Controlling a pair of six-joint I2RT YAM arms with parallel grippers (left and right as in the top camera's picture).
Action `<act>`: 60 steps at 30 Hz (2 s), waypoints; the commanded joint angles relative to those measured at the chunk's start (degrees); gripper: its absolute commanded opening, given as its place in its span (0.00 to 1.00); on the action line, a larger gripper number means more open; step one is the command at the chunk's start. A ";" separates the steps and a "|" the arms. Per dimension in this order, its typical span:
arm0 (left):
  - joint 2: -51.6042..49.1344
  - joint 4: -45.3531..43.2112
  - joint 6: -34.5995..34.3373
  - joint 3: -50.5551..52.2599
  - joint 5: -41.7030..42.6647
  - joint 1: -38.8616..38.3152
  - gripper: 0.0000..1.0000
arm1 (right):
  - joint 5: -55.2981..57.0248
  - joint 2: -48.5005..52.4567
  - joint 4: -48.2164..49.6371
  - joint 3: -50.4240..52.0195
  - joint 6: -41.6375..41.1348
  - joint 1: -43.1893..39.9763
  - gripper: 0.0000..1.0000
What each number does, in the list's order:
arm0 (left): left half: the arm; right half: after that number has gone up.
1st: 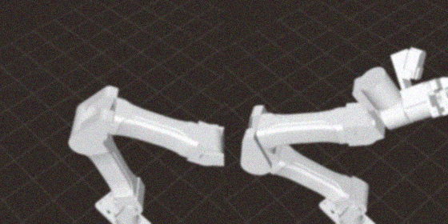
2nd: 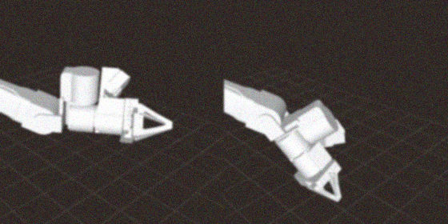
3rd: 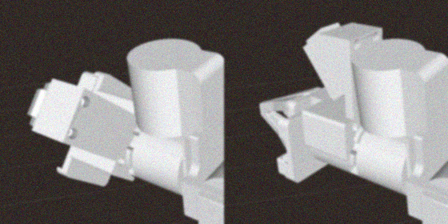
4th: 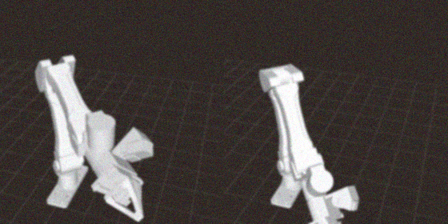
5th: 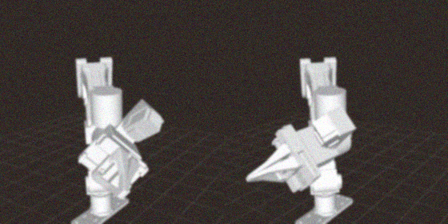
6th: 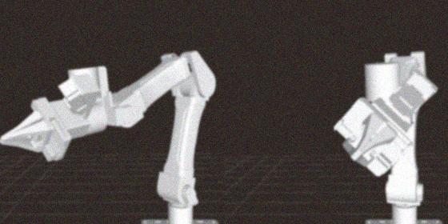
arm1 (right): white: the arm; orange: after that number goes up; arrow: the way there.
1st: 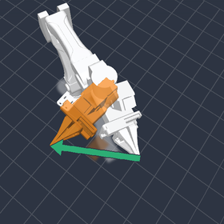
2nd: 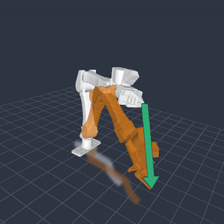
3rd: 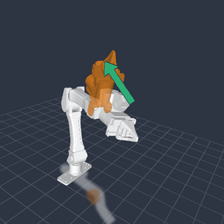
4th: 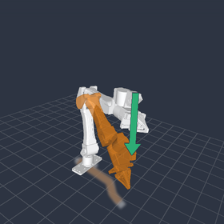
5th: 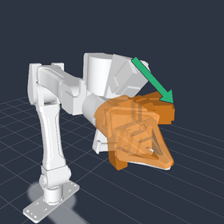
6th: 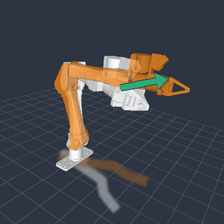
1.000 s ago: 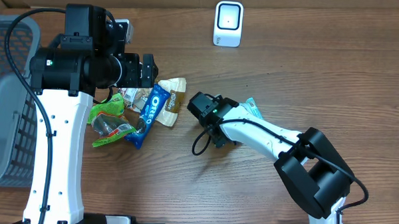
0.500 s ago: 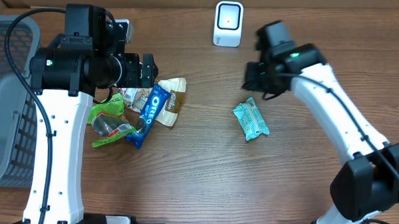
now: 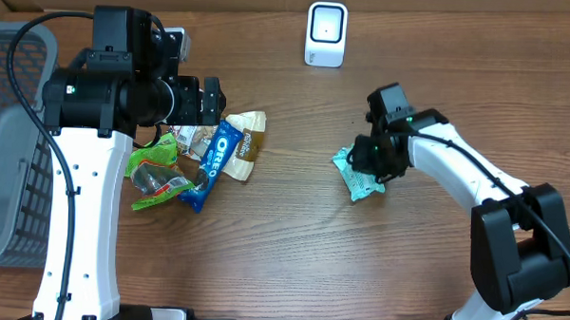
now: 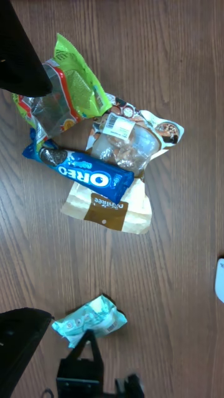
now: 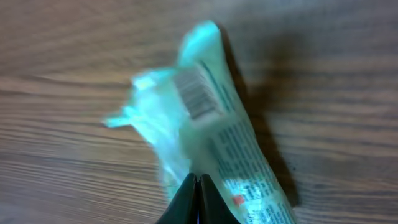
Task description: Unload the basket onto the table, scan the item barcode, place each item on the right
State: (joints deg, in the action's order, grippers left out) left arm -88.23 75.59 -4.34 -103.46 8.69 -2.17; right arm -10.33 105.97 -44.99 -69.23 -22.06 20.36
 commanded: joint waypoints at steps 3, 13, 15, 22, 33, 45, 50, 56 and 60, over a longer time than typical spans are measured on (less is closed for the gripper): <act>-0.22 0.02 -0.59 0.22 -0.28 0.00 1.00 | -0.24 0.24 1.42 4.17 3.54 1.46 0.04; -0.22 0.02 -0.59 0.22 -0.28 0.00 1.00 | 4.46 0.24 1.03 9.62 4.72 1.68 0.06; -0.22 0.02 -0.59 0.22 -0.28 0.00 1.00 | 6.08 0.24 -1.11 9.77 4.68 1.68 0.07; -0.22 0.02 -0.59 0.22 -0.28 0.00 1.00 | 13.84 0.24 -5.29 9.66 4.22 0.24 0.22; -0.22 0.02 -0.59 0.22 -0.28 0.00 1.00 | 1.92 0.07 -10.91 -1.75 6.73 -11.61 0.35; -0.22 0.04 -0.59 0.22 -0.28 0.00 1.00 | -14.19 -6.14 -17.40 -4.22 8.26 -22.82 0.41; -0.22 0.02 -0.59 0.22 -0.28 0.00 1.00 | -14.16 -9.92 -19.93 -1.86 5.60 -26.29 0.43; -0.22 0.02 -0.59 0.22 -0.28 0.00 1.00 | -13.64 -15.47 -11.45 11.52 0.28 -27.08 0.48; -0.22 0.02 -0.59 0.22 -0.28 0.00 1.00 | -16.68 -15.87 -4.28 18.25 -0.74 -27.08 0.48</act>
State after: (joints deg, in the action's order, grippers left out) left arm -88.20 75.61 -4.32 -103.46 8.71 -2.17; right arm -24.25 91.05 -52.51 -54.78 -20.51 -6.72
